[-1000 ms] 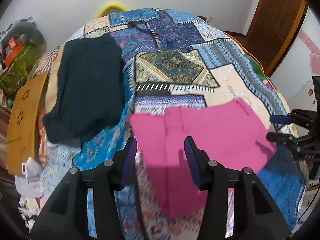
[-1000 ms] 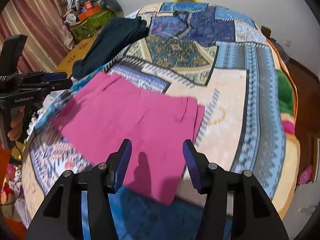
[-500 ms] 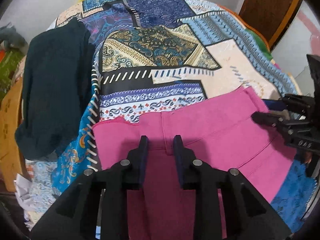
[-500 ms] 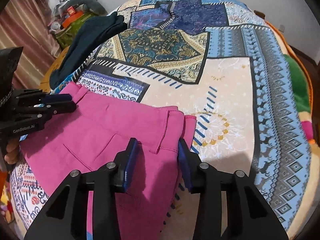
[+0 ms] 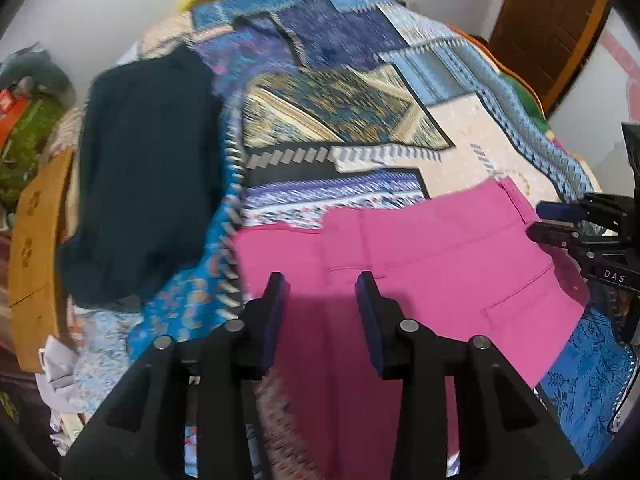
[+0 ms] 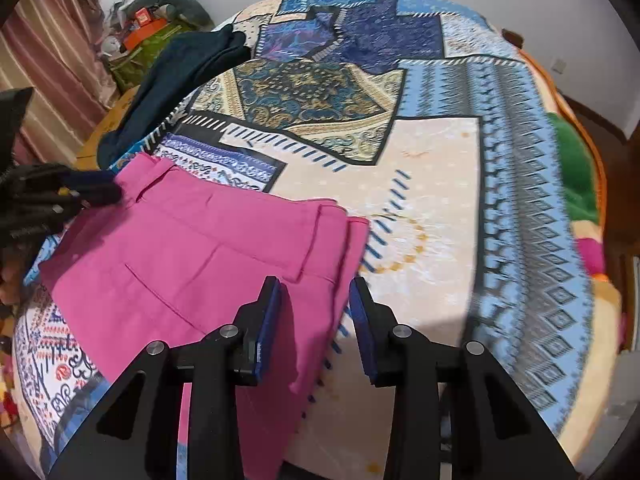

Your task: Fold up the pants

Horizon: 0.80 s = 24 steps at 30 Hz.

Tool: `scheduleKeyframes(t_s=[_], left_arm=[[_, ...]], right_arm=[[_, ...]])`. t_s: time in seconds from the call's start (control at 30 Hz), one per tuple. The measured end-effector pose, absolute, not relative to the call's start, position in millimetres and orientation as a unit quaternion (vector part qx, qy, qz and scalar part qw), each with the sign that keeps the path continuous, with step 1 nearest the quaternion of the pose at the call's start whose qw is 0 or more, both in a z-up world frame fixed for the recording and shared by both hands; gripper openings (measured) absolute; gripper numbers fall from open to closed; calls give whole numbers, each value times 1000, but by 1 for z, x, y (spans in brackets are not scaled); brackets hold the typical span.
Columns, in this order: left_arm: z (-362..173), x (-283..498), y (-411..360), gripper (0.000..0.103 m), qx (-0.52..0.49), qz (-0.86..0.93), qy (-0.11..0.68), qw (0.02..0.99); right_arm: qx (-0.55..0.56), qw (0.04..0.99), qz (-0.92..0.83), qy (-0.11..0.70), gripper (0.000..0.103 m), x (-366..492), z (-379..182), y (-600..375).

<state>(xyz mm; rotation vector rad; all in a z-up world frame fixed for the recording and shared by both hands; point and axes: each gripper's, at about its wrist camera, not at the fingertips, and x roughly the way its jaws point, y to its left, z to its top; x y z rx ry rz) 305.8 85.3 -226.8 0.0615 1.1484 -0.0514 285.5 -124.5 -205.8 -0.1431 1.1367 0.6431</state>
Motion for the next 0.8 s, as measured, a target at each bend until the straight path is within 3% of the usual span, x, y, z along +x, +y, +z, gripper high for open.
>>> scheduleKeyframes(t_s=[0.1, 0.17, 0.23, 0.33, 0.7, 0.8], left_arm=[[-215, 299, 99, 43, -6, -19, 535, 844], [-213, 295, 106, 60, -23, -12, 532, 846], [-215, 293, 108, 71, -35, -8, 533, 845], [-231, 291, 108, 77, -54, -22, 562, 825], [-257, 300, 107, 80, -103, -48, 594, 797], [-259, 304, 101, 74, -106, -62, 594, 795]], right_arm=[[-61, 794, 292, 529, 40, 284, -201, -128], [-53, 796, 292, 528, 49, 280, -197, -129], [-49, 799, 290, 524, 62, 275, -194, -129], [-27, 794, 301, 528, 63, 269, -193, -128], [23, 763, 307, 569, 67, 276, -218, -129], [23, 758, 312, 572, 66, 278, -222, -125]])
